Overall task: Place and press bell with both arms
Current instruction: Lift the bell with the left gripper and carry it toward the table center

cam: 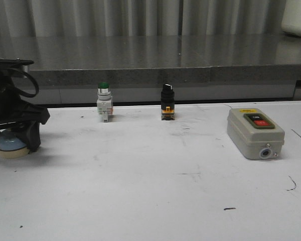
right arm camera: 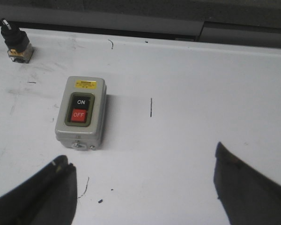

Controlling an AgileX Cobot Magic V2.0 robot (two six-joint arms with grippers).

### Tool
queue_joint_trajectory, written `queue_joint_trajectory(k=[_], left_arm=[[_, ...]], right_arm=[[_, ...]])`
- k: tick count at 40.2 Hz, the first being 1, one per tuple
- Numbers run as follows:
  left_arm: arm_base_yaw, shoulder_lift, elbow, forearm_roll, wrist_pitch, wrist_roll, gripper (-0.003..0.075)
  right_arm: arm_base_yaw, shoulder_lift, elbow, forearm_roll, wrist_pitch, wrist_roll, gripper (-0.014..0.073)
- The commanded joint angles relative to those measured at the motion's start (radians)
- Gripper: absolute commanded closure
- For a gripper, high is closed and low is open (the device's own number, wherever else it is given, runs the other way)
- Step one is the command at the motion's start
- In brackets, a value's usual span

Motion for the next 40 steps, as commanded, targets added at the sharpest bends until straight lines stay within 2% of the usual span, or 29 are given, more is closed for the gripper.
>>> queue_joint_trajectory(k=[1,6,13,22,29,40], left_arm=[[-0.007,-0.042,-0.029,-0.009,-0.032,-0.005,0.0367],[-0.011,-0.058,-0.029,-0.013,-0.023,-0.005,0.0362],[-0.075,-0.113,-0.030,-0.015,-0.023,-0.005,0.0363],[-0.238,-0.124,-0.115,-0.015,0.056,0.023,0.0363],[-0.380,-0.083,-0.210,-0.002,0.061,0.030,0.0362],[-0.493,0.059,-0.352,-0.001,0.073,0.030,0.0362]], right_arm=[[-0.006,0.000,-0.034,-0.011,-0.073,-0.007,-0.0019],[-0.006,0.000,-0.034,-0.011,-0.073,-0.007,-0.0019],[-0.006,0.000,-0.034,-0.011,-0.073,-0.007,-0.0019],[-0.006,0.000,-0.034,-0.011,-0.073,-0.007,-0.0019],[-0.006,0.000,-0.034,-0.011,-0.073,-0.007,-0.0019],[-0.006,0.000,-0.034,-0.011,-0.073,-0.007,-0.0019]])
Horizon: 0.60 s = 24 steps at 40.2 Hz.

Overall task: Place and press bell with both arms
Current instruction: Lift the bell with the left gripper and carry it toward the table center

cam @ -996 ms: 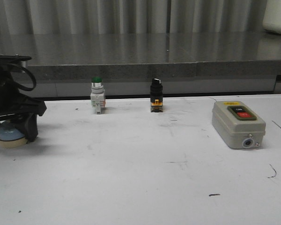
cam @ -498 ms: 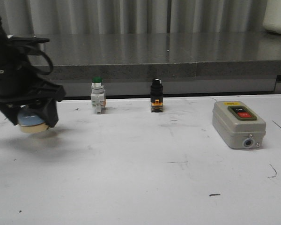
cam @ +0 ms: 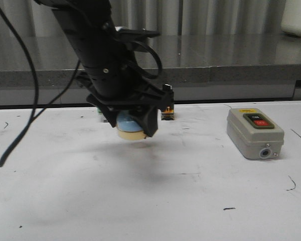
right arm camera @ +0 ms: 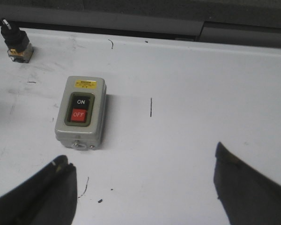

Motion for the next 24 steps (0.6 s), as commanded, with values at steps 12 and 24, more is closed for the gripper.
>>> queue_joint_trajectory(k=[12,24], left_arm=[[-0.059,0.085,-0.159,-0.012,-0.019,0.002,0.0362],[-0.059,0.107,-0.174,-0.014,-0.009,0.002,0.0311]], right_arm=[[-0.006,0.000,-0.034,-0.011,-0.073,-0.007,-0.0019],[-0.006,0.000,-0.034,-0.011,-0.073,-0.007,-0.0019]])
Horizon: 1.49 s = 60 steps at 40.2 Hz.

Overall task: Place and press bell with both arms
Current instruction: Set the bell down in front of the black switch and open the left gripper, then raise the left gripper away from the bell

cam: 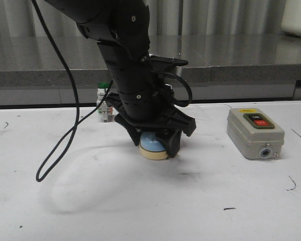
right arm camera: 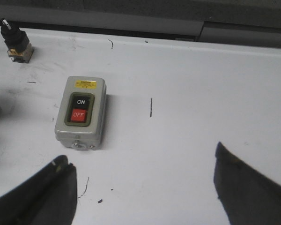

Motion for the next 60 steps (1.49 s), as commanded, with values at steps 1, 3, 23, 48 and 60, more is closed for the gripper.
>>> queue_joint_trajectory(k=[1,3,23,48,60], left_arm=[[-0.008,-0.059,-0.032,-0.008,-0.033,0.002,0.0289],[-0.008,-0.059,-0.032,-0.016,-0.031,0.002,0.0232],[-0.008,-0.350,0.070,-0.024,-0.012,-0.008,0.0167],[-0.008,-1.068,0.624,-0.022,-0.089,-0.010,0.0167],[-0.008,-1.309,0.782,-0.031,-0.040,-0.014,0.0167]], right_arm=[[-0.006,0.000,-0.034,-0.011,-0.073,-0.007,-0.0019],[-0.006,0.000,-0.034,-0.011,-0.073,-0.007,-0.0019],[-0.006,0.000,-0.034,-0.011,-0.073,-0.007,-0.0019],[-0.006,0.000,-0.034,-0.011,-0.073,-0.007,-0.0019],[-0.006,0.000,-0.034,-0.010,-0.074,-0.007,-0.0019]])
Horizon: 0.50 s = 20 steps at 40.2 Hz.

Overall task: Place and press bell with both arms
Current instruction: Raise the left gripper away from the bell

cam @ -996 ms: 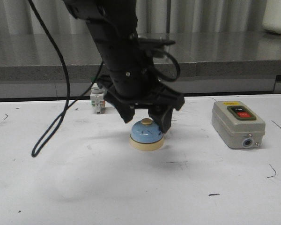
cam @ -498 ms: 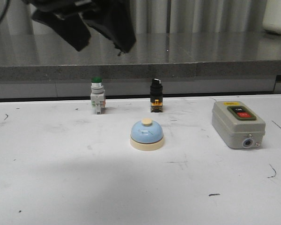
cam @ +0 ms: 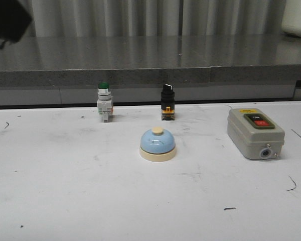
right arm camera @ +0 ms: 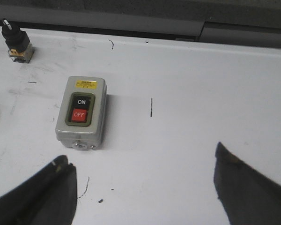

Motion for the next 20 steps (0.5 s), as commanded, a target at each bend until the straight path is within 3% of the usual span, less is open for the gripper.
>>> queue_joint_trajectory(k=[1,7,13,20], left_arm=[[-0.006,-0.073,0.011,-0.011,-0.050,-0.011,0.0167],[-0.006,-0.128,0.034,-0.011,-0.043,-0.011,0.0167],[-0.006,-0.132,0.034,-0.011,-0.043,-0.011,0.0167],[-0.006,-0.131,0.034,-0.011,-0.049,-0.011,0.0167]], right_arm=[[-0.006,0.000,-0.034,-0.010,-0.074,-0.007,-0.0019],[0.004,0.000,-0.051,0.008,-0.057,-0.010,-0.0019],[0.092,0.014,-0.153,0.009,0.062,-0.049,-0.0010],[0.241,0.078,-0.295,0.010,0.199,-0.083,0.0165]])
